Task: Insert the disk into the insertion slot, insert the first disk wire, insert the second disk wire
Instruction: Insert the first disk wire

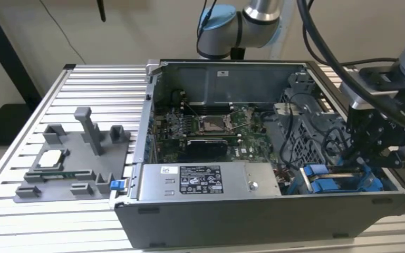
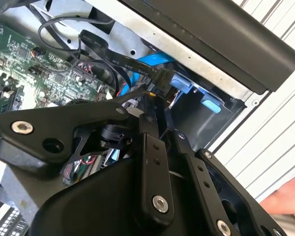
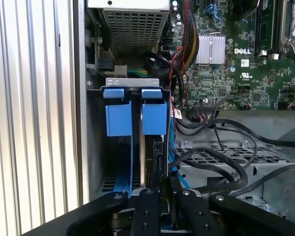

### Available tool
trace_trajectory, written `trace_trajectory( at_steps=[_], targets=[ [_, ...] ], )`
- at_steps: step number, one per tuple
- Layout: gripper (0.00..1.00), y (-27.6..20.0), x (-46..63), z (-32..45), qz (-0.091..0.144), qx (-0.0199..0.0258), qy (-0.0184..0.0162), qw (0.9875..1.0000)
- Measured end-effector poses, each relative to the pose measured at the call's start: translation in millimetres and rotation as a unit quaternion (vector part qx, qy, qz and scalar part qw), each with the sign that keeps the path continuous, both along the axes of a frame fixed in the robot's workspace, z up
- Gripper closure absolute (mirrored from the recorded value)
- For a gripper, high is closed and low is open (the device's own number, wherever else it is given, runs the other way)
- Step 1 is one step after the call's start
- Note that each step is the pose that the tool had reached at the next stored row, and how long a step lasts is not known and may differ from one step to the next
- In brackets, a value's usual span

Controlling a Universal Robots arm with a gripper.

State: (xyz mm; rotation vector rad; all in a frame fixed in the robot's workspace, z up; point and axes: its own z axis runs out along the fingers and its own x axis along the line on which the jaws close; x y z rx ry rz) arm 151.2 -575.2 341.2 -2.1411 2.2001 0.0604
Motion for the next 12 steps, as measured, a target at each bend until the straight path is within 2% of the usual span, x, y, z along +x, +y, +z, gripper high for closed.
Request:
trace_trajectory(
  at_steps=[7, 12],
  targets=[
    [1.00, 0.0, 0.2, -1.7, 0.000, -0.0001, 0.0000, 1.0000],
    [1.00, 0.0, 0.6, -7.0, 0.000, -0.0005, 0.0000, 1.0000]
  ],
)
